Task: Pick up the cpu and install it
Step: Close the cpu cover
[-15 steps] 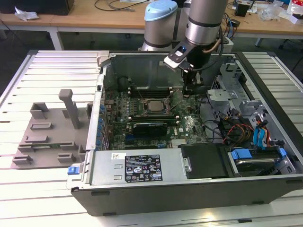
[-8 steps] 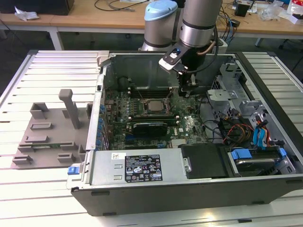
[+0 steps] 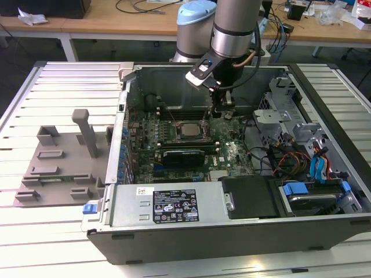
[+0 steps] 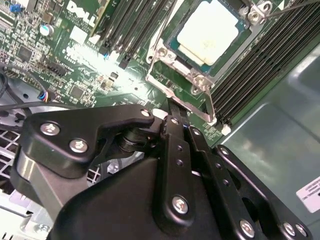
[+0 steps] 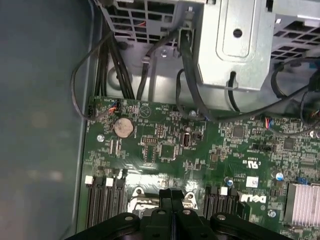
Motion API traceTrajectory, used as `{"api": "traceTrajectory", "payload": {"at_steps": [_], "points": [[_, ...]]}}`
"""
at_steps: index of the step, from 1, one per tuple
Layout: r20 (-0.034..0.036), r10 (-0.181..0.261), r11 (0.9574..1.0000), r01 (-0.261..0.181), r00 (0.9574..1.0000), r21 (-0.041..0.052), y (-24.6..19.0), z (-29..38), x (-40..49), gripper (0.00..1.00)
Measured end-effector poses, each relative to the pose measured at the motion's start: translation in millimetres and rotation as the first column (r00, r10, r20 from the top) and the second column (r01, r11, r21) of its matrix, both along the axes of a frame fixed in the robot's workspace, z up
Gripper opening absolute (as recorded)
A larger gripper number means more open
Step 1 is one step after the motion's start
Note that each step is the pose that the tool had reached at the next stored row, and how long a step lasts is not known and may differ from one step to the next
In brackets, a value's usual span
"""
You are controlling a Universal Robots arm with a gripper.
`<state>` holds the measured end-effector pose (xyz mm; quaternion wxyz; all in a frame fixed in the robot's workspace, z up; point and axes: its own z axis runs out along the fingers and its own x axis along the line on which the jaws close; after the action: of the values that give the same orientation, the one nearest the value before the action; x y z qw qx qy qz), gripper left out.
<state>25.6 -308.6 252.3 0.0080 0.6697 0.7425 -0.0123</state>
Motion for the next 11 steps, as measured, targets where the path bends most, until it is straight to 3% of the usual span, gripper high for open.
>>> {"api": "traceTrajectory", "payload": {"at_steps": [11], "points": [[0.0000,0.000,1.0000,0.000,1.0000,0.0000,0.1,-0.9,-17.6,0.11]]}}
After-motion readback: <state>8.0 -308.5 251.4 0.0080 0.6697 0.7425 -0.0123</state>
